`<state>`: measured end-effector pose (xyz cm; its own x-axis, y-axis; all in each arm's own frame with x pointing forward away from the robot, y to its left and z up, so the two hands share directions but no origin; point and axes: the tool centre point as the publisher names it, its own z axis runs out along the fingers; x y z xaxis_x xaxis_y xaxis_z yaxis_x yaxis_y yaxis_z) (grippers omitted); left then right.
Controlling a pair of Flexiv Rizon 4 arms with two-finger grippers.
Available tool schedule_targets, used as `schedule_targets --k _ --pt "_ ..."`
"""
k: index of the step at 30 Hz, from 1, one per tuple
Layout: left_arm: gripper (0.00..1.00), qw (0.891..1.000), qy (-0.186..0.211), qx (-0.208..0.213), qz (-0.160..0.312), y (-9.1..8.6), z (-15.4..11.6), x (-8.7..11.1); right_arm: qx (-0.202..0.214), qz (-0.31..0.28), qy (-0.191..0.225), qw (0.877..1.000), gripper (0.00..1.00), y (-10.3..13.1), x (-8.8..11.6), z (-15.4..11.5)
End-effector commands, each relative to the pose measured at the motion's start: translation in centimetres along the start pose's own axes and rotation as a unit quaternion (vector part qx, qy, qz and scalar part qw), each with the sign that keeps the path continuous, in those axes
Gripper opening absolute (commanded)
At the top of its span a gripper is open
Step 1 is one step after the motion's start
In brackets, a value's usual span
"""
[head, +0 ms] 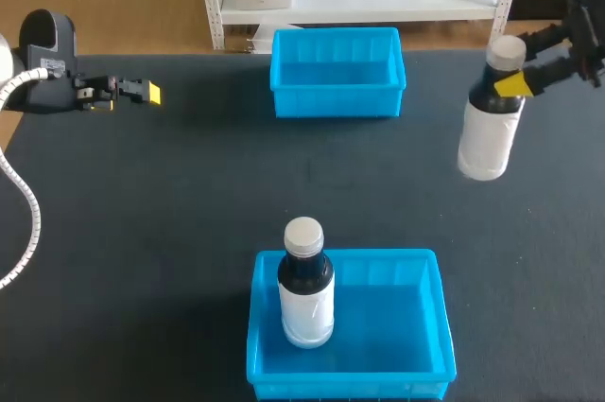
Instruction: Pick up the bottle, and place it in the far bin if it is heavy, or in the near bin if it is light.
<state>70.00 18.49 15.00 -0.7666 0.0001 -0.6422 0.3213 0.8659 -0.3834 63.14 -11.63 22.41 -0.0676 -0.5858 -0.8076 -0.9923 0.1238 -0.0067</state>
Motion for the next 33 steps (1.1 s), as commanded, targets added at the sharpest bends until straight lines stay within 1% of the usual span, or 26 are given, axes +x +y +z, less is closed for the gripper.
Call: schedule_targets --k 1,2,4,6,8,10,12,16,23,30,33 --pt "1.0 1.0 0.0 0.0 0.0 0.0 0.0 0.0 -0.029 -0.025 -0.014 0.999 0.0 1.8 -0.8 -0.6" --pt "1.0 1.0 0.0 0.0 0.0 0.0 0.0 0.0 -0.044 -0.039 -0.016 0.998 0.0 2.3 -1.1 -0.5" --pt "1.0 1.0 0.0 0.0 0.0 0.0 0.0 0.0 -0.06 -0.077 0.001 0.995 0.0 3.6 -1.8 0.1" --pt "1.0 1.0 0.0 0.0 0.0 0.0 0.0 0.0 -0.089 -0.105 -0.004 0.991 0.0 4.5 -2.1 0.5" --pt "1.0 1.0 0.0 0.0 0.0 0.0 0.0 0.0 -0.126 -0.137 -0.015 0.982 0.0 5.7 -2.5 1.2" --pt "1.0 1.0 0.0 0.0 0.0 0.0 0.0 0.0 -0.151 -0.151 -0.027 0.977 0.0 6.2 -2.8 1.5" --pt "1.0 1.0 0.0 0.0 0.0 0.0 0.0 0.0 -0.18 -0.171 -0.038 0.968 0.0 7.1 -3.2 2.1" --pt "1.0 1.0 0.0 0.0 0.0 0.0 0.0 0.0 -0.222 -0.177 -0.063 0.957 0.0 8.5 -3.7 3.1" --pt "1.0 1.0 0.0 0.0 0.0 0.0 0.0 0.0 -0.271 -0.184 -0.078 0.942 0.0 10.6 -4.4 4.1" --pt "1.0 1.0 0.0 0.0 0.0 0.0 0.0 0.0 -0.321 -0.182 -0.074 0.926 0.0 12.5 -4.5 4.9" --pt "1.0 1.0 0.0 0.0 0.0 0.0 0.0 0.0 -0.332 -0.196 -0.057 0.921 0.0 13.6 -4.7 5.2"
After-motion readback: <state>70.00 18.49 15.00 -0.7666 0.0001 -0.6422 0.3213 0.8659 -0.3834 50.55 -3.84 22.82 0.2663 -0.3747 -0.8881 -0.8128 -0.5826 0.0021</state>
